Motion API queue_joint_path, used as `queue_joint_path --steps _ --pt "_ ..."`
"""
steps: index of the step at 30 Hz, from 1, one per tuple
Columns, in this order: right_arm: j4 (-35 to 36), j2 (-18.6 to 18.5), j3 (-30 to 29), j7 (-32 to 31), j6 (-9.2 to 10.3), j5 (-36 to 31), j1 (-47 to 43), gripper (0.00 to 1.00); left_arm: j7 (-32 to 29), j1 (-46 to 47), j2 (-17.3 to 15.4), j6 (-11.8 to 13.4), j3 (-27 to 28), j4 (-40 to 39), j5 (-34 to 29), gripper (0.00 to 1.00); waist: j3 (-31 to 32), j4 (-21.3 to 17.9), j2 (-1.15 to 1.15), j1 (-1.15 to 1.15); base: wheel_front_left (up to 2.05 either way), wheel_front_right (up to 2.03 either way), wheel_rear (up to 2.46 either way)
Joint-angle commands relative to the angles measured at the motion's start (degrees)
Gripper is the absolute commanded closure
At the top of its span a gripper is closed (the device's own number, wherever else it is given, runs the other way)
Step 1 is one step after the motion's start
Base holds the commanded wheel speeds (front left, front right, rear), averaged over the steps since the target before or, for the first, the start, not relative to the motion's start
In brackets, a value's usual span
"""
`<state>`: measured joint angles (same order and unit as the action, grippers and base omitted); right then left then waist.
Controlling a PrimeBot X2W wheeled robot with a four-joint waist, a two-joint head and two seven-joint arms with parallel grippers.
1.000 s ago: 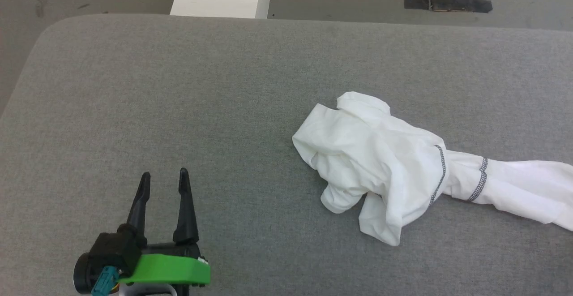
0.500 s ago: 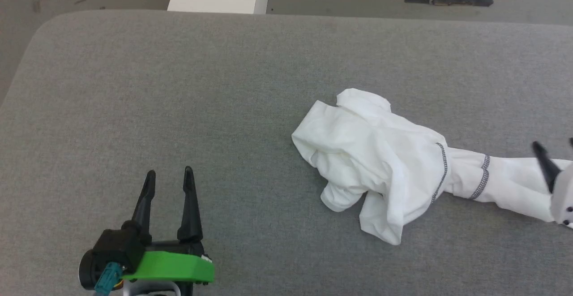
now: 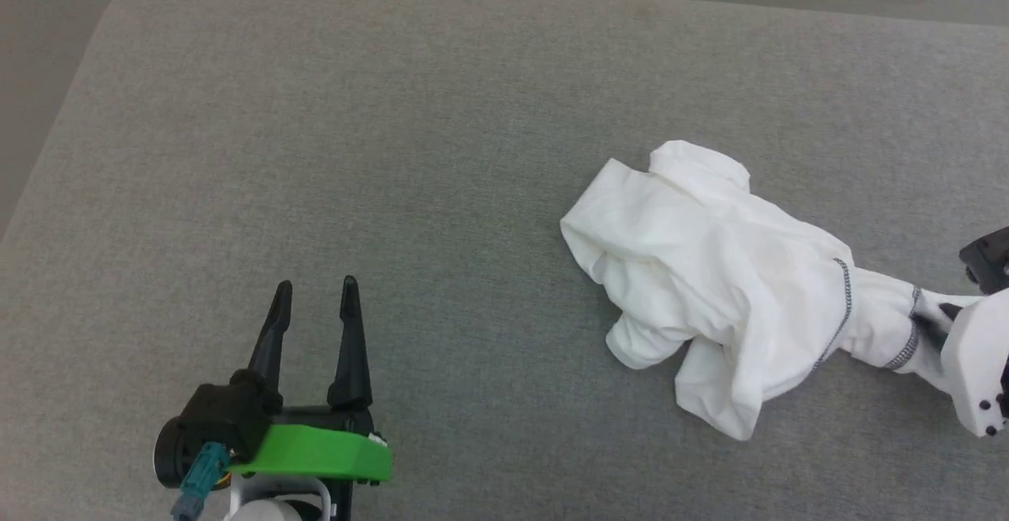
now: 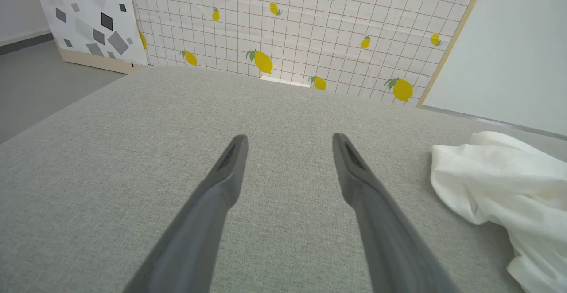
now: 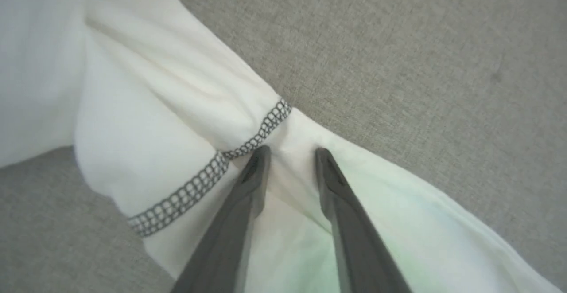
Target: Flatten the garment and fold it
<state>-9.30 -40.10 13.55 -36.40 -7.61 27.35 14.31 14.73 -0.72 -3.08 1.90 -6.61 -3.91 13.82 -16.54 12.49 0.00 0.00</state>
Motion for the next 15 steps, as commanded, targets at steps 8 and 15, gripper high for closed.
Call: queue_joint_path --steps 8,15 --pt "-8.6 -1.2 -11.8 13.7 0.12 -11.9 6.1 1.0 0.3 0.2 0.2 -0.1 -0.2 0.9 1.0 0.0 2.2 1.0 0.0 0.0 0.0 0.0 0.0" --pt "-16.6 5.3 -19.8 18.1 0.12 -21.3 2.6 0.0 0.3 -1.3 0.2 -0.6 0.2 2.0 0.9 0.0 5.2 1.1 0.0 0.0 0.0 0.0 0.0"
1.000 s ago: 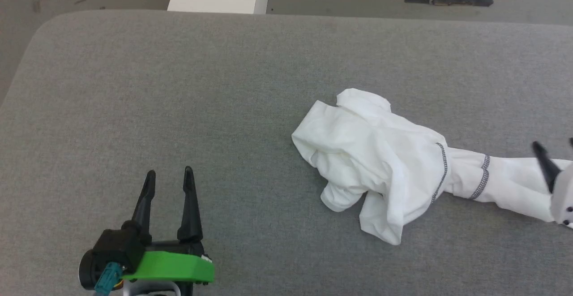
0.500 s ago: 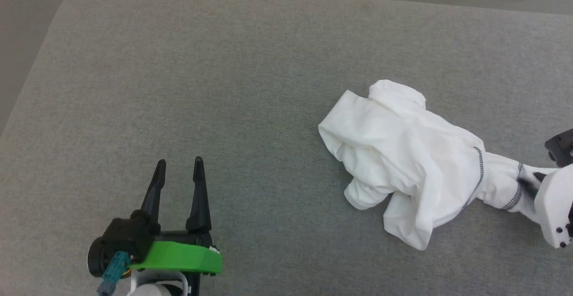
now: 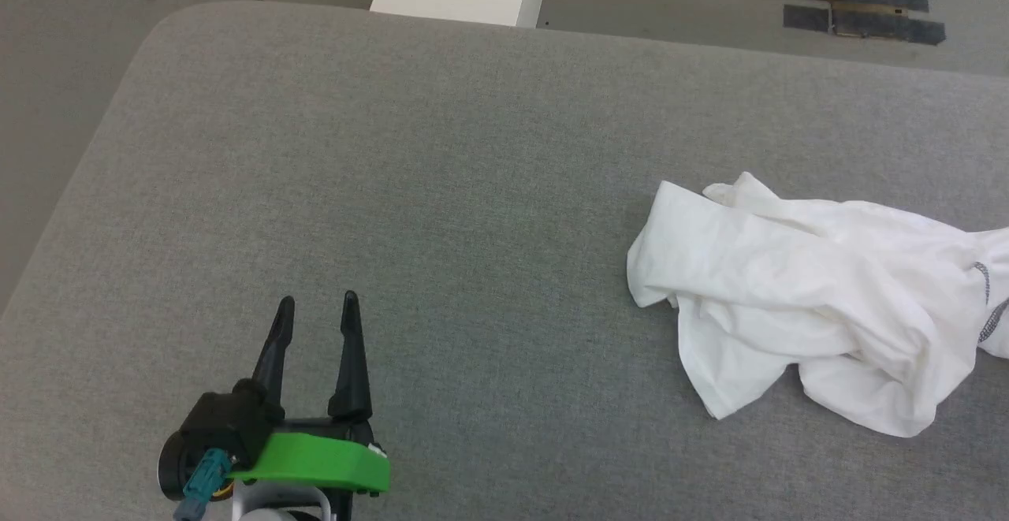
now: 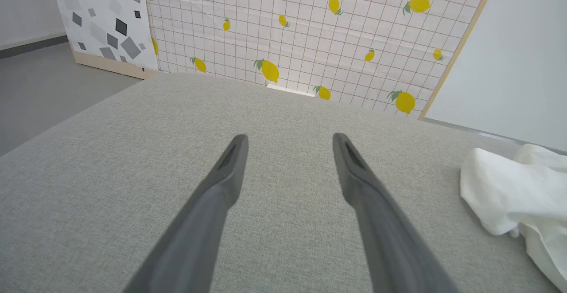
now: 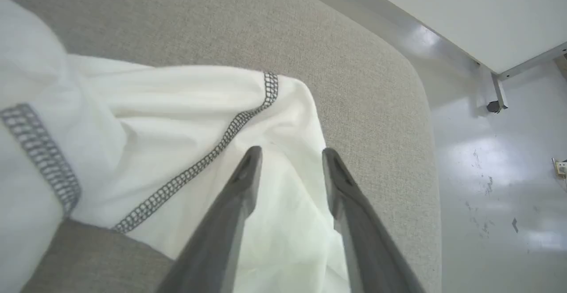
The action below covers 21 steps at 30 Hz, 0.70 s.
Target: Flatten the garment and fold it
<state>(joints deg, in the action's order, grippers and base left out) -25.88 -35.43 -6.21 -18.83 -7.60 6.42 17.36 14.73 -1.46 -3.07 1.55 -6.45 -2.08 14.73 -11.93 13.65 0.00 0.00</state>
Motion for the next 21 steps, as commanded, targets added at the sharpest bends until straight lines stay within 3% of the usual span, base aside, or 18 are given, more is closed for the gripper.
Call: queue_joint_path --steps 1,9,16,21 --pt "0.1 1.3 0.1 1.1 0.11 -0.3 -0.5 0.0 0.3 -0.6 0.2 -0.3 0.0 0.2 0.0 0.0 0.8 -0.1 0.0 0.0 0.0 0.0 0.0" --pt "11.3 4.8 7.0 2.1 0.11 5.3 3.8 0.0 0.3 -1.2 0.2 -0.4 1.0 -0.4 0.0 0.0 2.1 -0.8 0.0 0.0 0.0 0.0 0.0" --pt "24.1 4.0 19.0 -6.5 0.11 13.6 6.1 0.0 0.3 -0.5 0.2 0.1 -0.5 -1.0 1.4 0.0 -0.3 1.2 0.0 0.0 0.0 0.0 0.0" --pt "26.2 0.9 28.4 -12.9 0.11 17.8 9.2 0.0 0.3 1.2 0.2 0.6 -2.6 -0.8 2.8 0.0 -2.8 4.1 0.0 0.0 0.0 0.0 0.0"
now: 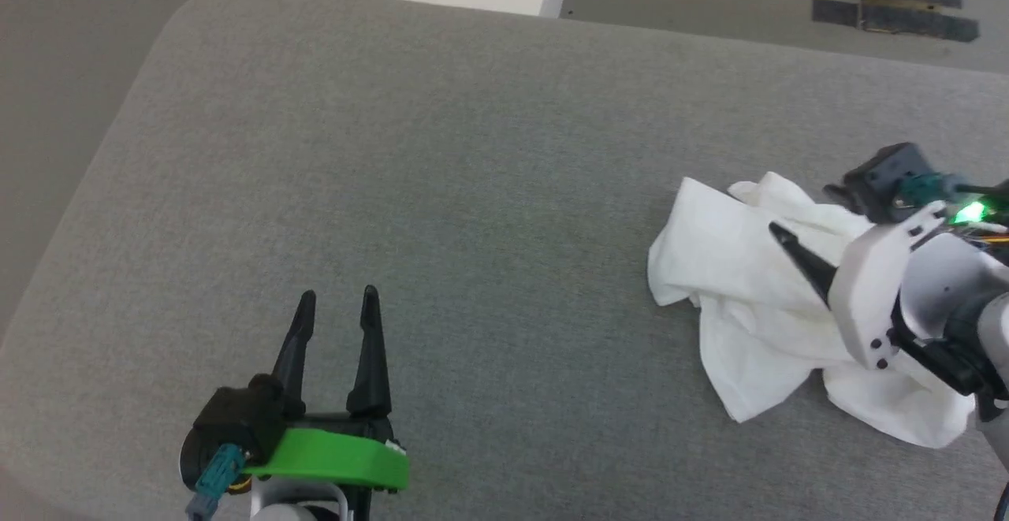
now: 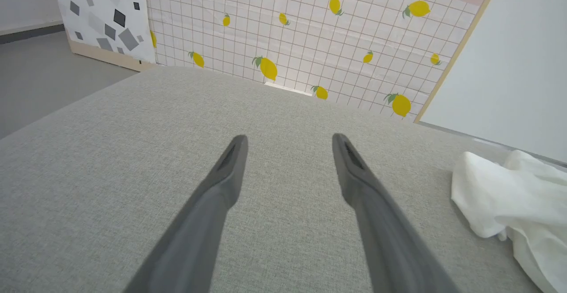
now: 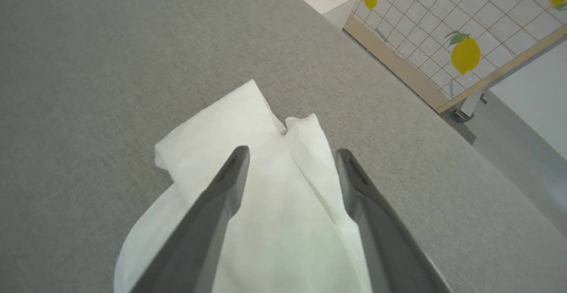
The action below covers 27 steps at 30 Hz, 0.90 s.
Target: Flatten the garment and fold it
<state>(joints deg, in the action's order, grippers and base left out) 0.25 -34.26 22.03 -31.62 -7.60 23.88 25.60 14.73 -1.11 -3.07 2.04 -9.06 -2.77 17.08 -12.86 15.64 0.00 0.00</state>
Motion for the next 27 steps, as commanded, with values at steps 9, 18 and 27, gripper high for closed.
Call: queue_joint_path --steps 9,18,27 --pt "-3.8 -5.1 16.1 -8.3 0.11 5.1 8.3 0.0 0.3 2.3 0.2 1.4 -2.7 0.5 2.6 0.0 -3.7 7.0 0.0 0.0 0.0 0.0 0.0" --pt "-9.8 -5.4 20.5 -3.8 0.11 3.4 14.9 1.0 0.3 2.5 0.2 2.4 -3.5 0.9 3.6 0.0 -3.0 7.9 0.0 0.0 0.0 0.0 0.0" --pt "-1.1 3.1 14.3 3.4 0.11 5.9 15.1 1.0 0.3 0.8 0.2 1.5 0.2 1.1 1.2 0.0 2.4 4.1 0.0 0.0 0.0 0.0 0.0"
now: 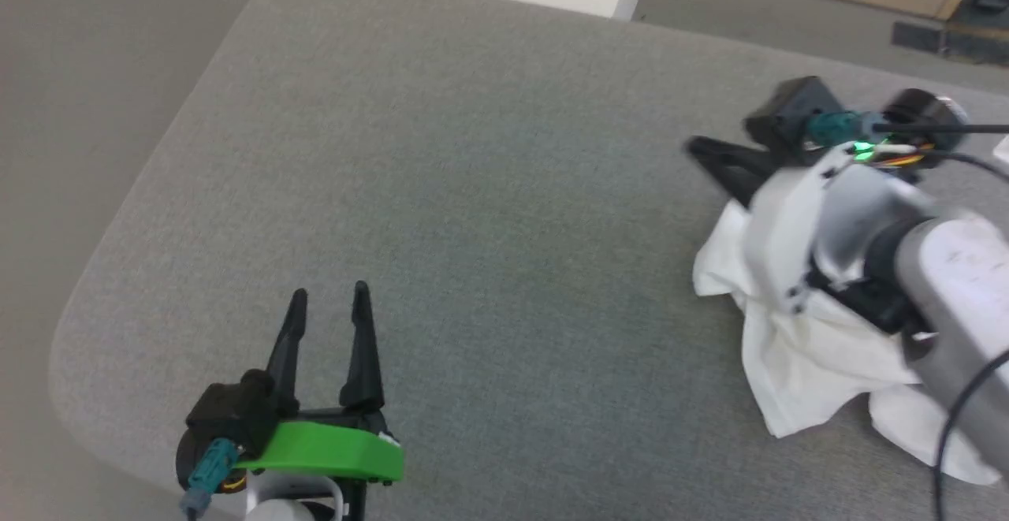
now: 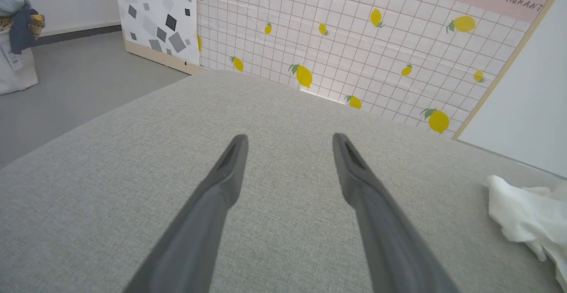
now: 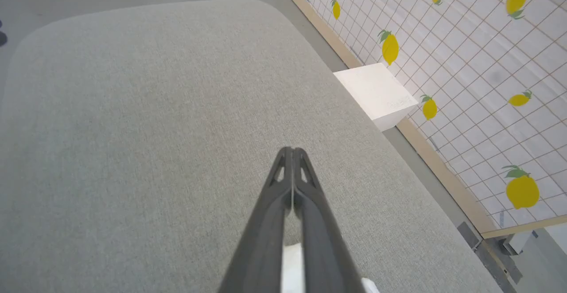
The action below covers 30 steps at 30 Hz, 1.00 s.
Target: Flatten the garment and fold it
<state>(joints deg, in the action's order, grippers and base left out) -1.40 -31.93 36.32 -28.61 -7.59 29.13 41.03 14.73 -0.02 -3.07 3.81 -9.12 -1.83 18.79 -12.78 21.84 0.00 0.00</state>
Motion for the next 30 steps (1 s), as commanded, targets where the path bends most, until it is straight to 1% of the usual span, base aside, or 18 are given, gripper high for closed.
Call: queue_joint_path --steps 1,4,7,8,9,10,15,17,19,23,27,30 --pt "2.1 1.8 0.1 0.3 0.1 1.4 -1.2 1.0 0.3 -0.6 0.2 -0.4 0.7 0.1 -0.8 0.0 2.8 -2.4 0.0 0.0 0.0 0.0 0.0" --pt "7.5 5.2 1.8 -1.2 0.1 4.6 -5.5 1.0 0.3 -1.5 0.2 -0.8 2.0 -0.1 -1.4 0.0 4.0 -3.2 0.0 0.0 0.0 0.0 0.0" --pt "11.1 6.8 4.1 -3.0 0.1 6.0 -10.2 1.0 0.3 -2.5 0.2 -0.4 2.0 -1.0 -1.9 0.0 4.4 -3.6 0.0 0.0 0.0 0.0 0.0" --pt "11.9 7.2 4.4 -2.9 0.1 5.6 -11.8 0.87 0.3 -2.7 0.2 -0.2 1.9 -1.3 -2.0 0.0 4.4 -3.6 0.0 0.0 0.0 0.0 0.0" --pt "12.3 7.4 4.6 -2.5 0.1 5.2 -12.9 0.62 0.3 -2.9 0.2 -0.2 1.7 -1.5 -2.1 0.0 4.5 -3.6 0.0 0.0 0.0 0.0 0.0" --pt "12.3 7.7 4.5 -1.9 0.1 4.7 -14.5 0.0 0.3 -3.1 0.2 -0.1 1.7 -1.6 -2.3 0.0 4.5 -3.6 0.0 0.0 0.0 0.0 0.0" --pt "10.9 7.6 1.5 2.0 0.1 -0.7 -17.7 0.0 0.3 -2.9 0.2 -1.2 2.0 -1.0 -2.2 0.0 4.3 -2.8 0.0 0.0 0.0 0.0 0.0" --pt "10.3 6.3 0.5 3.4 0.1 -4.2 -17.3 0.0 0.3 -2.8 0.2 -1.5 2.1 -0.8 -2.1 0.0 4.2 -2.4 0.0 0.0 0.0 0.0 0.0" --pt "9.0 5.2 -0.8 3.8 0.1 -6.2 -16.7 0.0 0.3 -2.8 0.2 -1.5 1.9 -0.6 -1.9 0.0 3.9 -2.1 0.0 0.0 0.0 0.0 0.0" --pt "4.6 2.6 -1.9 1.5 0.1 -8.6 -15.1 0.0 0.3 -2.6 0.2 -1.4 1.0 -0.3 -1.1 0.0 3.2 -1.4 0.0 0.0 0.0 0.0 0.0" --pt "-0.7 -0.1 -1.1 -2.8 0.1 -9.5 -12.9 0.0 0.3 -1.9 0.2 -1.2 -0.3 -0.1 -0.1 0.0 1.9 -0.2 0.0 0.0 0.0 0.0 0.0" --pt "-3.4 -1.1 -0.5 -4.9 0.1 -9.6 -11.0 0.0 0.3 -1.3 0.2 -0.9 -1.0 -0.2 0.5 0.0 0.4 0.8 0.0 0.0 0.0 0.0 0.0"
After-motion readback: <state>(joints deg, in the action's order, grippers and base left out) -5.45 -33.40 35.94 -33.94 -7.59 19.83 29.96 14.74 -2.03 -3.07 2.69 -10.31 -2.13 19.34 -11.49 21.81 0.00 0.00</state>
